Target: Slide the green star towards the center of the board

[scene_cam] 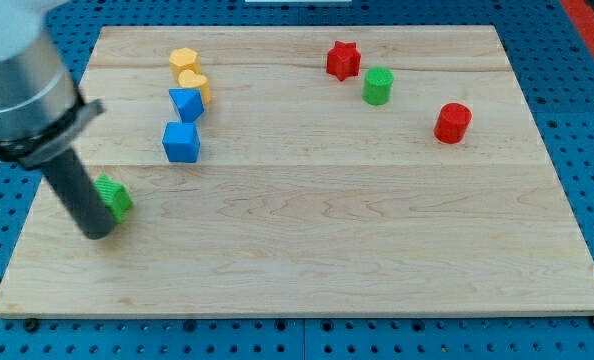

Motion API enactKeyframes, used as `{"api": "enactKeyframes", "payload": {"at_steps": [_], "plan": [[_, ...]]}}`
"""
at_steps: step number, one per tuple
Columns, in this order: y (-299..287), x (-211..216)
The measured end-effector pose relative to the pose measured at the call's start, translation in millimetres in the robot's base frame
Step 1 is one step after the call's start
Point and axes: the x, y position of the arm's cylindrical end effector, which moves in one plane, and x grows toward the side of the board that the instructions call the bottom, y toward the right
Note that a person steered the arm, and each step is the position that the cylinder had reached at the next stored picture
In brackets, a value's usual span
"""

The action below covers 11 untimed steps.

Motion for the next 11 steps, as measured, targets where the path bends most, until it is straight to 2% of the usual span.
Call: {"api": "enactKeyframes", "payload": {"at_steps": [1,2,3,4,6,9,10,11], "plan": [[-14.7,-27.0],[-3.1,-42.9],[-42.5,-43.5],[-75.0,-87.9],[-0.5,-56.7],[72.5,-56.9],[133.2,-59.7],[194.4,-86.7]]}}
